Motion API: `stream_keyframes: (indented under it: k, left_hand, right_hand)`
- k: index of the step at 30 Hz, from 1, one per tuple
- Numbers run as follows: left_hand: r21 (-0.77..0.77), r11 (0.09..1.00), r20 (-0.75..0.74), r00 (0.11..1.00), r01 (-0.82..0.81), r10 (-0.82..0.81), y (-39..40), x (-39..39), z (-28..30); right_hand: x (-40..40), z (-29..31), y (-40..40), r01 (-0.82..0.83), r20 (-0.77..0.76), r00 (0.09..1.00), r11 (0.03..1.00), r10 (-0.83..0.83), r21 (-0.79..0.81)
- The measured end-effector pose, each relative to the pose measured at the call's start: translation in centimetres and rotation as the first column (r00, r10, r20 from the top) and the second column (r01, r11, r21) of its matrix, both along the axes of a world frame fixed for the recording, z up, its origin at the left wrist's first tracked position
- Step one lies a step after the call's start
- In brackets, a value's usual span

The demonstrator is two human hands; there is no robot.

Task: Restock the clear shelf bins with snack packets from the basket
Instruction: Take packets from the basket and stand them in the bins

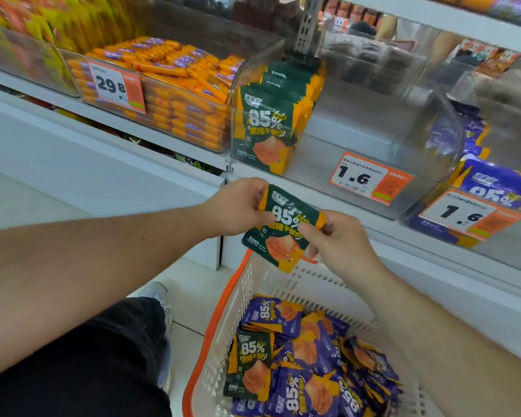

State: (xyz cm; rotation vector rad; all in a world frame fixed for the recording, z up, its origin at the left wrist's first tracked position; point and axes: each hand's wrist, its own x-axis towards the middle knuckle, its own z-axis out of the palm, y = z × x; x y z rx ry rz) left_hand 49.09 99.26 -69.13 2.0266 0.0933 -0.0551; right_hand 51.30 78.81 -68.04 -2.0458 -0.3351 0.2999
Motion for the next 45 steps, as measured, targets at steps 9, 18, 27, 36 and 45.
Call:
stream_keyframes:
  k: [9, 18, 27, 36, 45]
  left_hand:
    - [0.123, 0.952, 0.376, 0.901, -0.280, 0.216, 0.4, 0.0, 1.5]
    - [0.268, 0.930, 0.404, 0.905, -0.253, 0.130, 0.1, 0.5, 1.1]
    - [0.325, 0.922, 0.338, 0.936, -0.211, 0.095, -0.3, 0.8, 0.4]
    - [0.373, 0.916, 0.225, 0.972, -0.152, 0.070, -0.6, 1.0, -0.1]
    - [0.412, 0.902, 0.202, 0.978, -0.131, 0.050, -0.5, 1.0, -0.4]
  right_hand:
    - [3.3, 9.0, 1.9, 0.009, 0.655, 0.743, 0.980, -0.138, 0.197]
    - [5.9, 11.7, 5.9, -0.053, 0.824, 0.563, 0.993, -0.060, 0.108]
    - [6.8, 10.7, 7.9, 0.036, 0.724, 0.688, 0.994, 0.051, -0.104]
    - [8.3, 10.1, 9.7, 0.188, 0.676, 0.737, 0.954, 0.021, -0.234]
    - [8.8, 10.9, 8.3, 0.211, 0.705, 0.691, 0.887, 0.161, -0.410]
